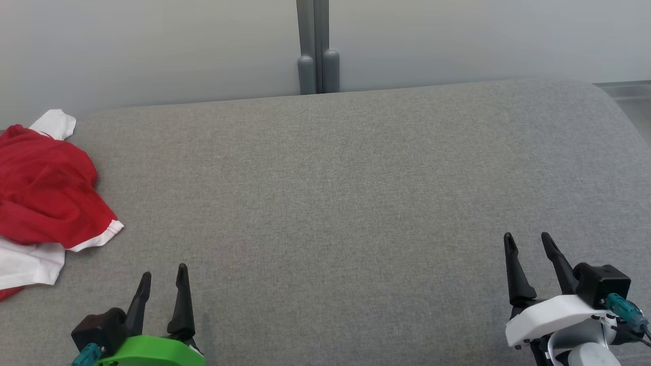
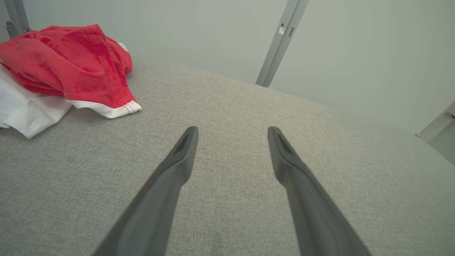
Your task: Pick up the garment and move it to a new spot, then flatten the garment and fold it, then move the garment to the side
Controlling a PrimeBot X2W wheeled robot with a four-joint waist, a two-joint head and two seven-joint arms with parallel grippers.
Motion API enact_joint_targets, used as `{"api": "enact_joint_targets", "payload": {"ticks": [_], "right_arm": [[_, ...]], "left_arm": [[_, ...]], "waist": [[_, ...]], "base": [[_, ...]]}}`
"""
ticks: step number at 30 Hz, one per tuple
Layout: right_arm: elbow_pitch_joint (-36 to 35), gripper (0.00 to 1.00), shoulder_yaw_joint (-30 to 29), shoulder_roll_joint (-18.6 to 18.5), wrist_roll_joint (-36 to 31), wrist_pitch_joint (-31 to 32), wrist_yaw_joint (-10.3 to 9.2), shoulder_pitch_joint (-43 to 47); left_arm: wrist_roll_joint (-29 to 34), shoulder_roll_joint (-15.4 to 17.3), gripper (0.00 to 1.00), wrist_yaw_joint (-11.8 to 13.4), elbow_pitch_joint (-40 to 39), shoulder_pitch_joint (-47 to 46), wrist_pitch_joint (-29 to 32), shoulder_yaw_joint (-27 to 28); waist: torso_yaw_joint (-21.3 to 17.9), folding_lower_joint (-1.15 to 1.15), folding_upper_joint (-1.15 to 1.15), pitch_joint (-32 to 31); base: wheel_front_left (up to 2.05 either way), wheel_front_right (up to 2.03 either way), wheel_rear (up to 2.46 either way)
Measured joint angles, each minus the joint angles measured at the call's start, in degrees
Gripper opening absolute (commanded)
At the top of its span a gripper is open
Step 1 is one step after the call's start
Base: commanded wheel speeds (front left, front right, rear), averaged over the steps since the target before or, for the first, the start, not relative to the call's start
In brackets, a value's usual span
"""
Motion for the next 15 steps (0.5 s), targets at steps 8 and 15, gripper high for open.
{"api": "enact_joint_targets", "payload": {"ticks": [8,15], "right_arm": [[-0.07,1.0,-0.07,-0.14,-3.98,-0.99,0.0,0.32],[-0.07,1.0,-0.42,-0.26,-6.21,-1.83,0.0,0.63]], "left_arm": [[2.88,0.03,1.0,-0.01,0.64,0.29,-1.0,-0.24],[5.17,0.04,1.0,-0.07,0.92,0.32,-1.8,-0.63]], "waist": [[0.0,0.0,0.0,-0.12],[0.13,0.0,0.0,-0.23]], "base": [[0.0,0.0,0.0],[0.0,0.0,0.0]]}}
